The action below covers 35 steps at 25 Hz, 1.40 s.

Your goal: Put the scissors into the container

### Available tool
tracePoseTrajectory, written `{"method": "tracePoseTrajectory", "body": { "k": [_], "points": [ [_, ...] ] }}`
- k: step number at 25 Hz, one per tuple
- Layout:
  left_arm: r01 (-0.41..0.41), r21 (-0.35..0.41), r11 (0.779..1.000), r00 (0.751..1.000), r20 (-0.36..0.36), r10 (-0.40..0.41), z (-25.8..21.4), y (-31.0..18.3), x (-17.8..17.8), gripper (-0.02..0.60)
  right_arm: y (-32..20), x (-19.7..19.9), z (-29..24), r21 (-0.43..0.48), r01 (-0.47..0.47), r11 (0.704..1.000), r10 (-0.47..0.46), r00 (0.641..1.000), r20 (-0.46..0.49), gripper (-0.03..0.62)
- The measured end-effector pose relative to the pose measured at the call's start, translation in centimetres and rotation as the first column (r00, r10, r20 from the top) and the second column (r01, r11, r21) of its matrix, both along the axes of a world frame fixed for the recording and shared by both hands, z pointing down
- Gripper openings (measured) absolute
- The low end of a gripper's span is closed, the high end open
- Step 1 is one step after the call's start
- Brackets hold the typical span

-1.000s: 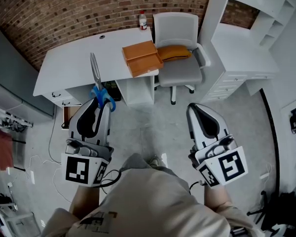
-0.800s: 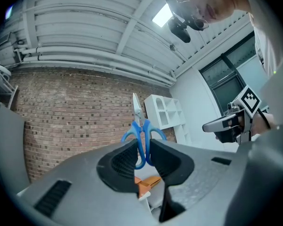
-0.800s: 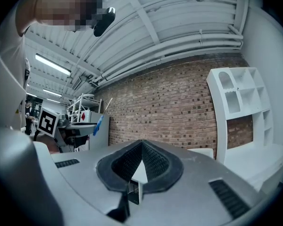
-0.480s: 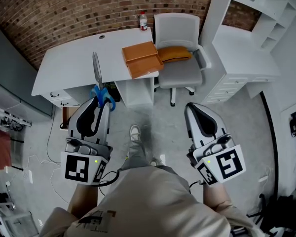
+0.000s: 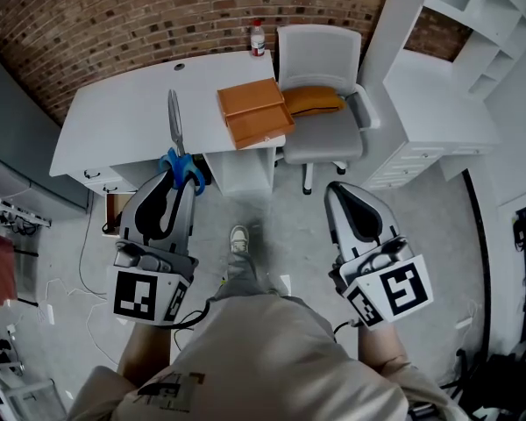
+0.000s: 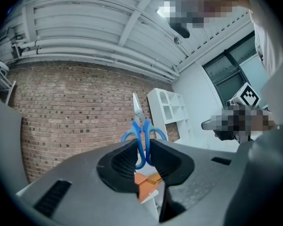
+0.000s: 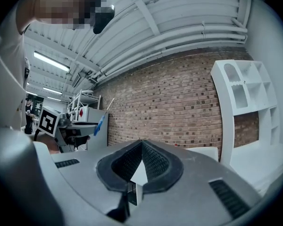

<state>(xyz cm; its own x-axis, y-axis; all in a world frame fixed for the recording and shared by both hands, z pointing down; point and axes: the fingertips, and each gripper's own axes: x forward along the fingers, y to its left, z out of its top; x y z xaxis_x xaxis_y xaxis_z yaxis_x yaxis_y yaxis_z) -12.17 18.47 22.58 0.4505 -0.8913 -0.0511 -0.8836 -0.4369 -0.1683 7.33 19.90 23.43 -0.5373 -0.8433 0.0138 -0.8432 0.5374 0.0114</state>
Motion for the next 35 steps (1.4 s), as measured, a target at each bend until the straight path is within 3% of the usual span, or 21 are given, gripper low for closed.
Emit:
{"method": "tracePoseTrajectory", "body": {
  "k": [12, 18, 22, 25, 35],
  "points": [
    [-0.037, -0.069, 0.997, 0.999, 0.033, 0.04, 0.6, -12.8, -0.8, 0.087, -12.1, -1.8, 0.7, -0.075, -0.011, 0.997, 0.01, 1.0, -0.013, 0.008],
    [-0.069, -0.184, 0.98, 0.989, 0.113, 0.091, 3.4, -19.3, -0.9, 0.087, -18.4, -2.7, 1.4, -0.104, -0.033, 0.994, 0.031, 0.999, -0.016, 0.008],
    [-0.119, -0.173, 0.978, 0.985, 0.107, 0.139, 4.0, -23.8, -0.6, 0.087, -22.0, -3.5, 1.8, -0.125, -0.059, 0.99, 0.056, 0.998, -0.022, 0.008],
    [-0.135, -0.191, 0.972, 0.976, 0.141, 0.164, 5.3, -27.1, -0.4, 0.087, -24.6, -3.7, 2.2, -0.14, -0.085, 0.986, 0.081, 0.996, -0.032, 0.008],
    [-0.252, -0.329, 0.91, 0.936, 0.156, 0.315, 11.2, -36.5, 0.7, 0.087, -32.8, -4.8, 5.1, -0.206, -0.186, 0.961, 0.167, 0.98, -0.107, 0.008]
  ]
}}
